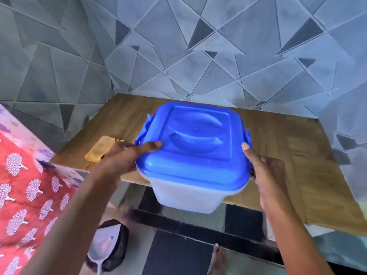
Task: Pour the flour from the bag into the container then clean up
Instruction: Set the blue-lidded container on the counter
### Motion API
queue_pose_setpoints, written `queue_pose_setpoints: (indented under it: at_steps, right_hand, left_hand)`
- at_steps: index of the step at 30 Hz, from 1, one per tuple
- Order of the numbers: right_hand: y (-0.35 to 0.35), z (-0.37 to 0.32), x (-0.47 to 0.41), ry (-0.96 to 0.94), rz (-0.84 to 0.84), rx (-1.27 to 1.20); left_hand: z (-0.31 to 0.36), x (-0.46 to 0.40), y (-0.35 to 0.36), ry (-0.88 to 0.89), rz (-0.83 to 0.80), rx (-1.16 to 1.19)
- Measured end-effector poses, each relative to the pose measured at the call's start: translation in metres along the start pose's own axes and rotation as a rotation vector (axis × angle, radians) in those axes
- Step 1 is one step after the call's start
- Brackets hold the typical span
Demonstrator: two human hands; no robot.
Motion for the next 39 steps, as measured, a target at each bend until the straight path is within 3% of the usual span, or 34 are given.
queue_pose_setpoints:
  at_steps: [13, 24, 28, 31, 36, 39]
  right_hand:
    - [-0.006, -0.011, -0.241, -0.038, 0.098, 0.154]
    - [0.019, -0.004, -0.301, 0.077, 0.158, 0.213]
    - [0.020, -0.010, -0.303, 0.049, 0.185, 0.288]
    - [0.028, -0.025, -0.313, -0.043, 0.211, 0.369]
    - [0.055, -0.032, -0.346, -0.038, 0.194, 0.428]
    - [0.059, -0.029, -0.351, -0.079, 0.177, 0.468]
  left_hand:
    - [0.084, -0.178, 0.135, -0.078, -0.043, 0.129]
    - [0.109, -0.258, 0.160, -0.066, -0.059, 0.148]
    - [0.116, -0.274, 0.160, -0.096, -0.124, 0.036]
    - [0.126, -0.285, 0.160, -0.007, -0.065, -0.026]
    - [0.155, -0.296, 0.180, 0.426, -0.030, -0.403]
    - [0.157, -0.299, 0.194, 0.462, -0.059, -0.628]
Point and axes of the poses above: each hand's wrist, its own x-axis away from the middle knuckle, its own y-axis out of the palm, z = x × y, the point moved 3 cm from there along -x, towards the middle knuckle, and after that the axes turned 1 degree about -y, right-handed, at the moved point
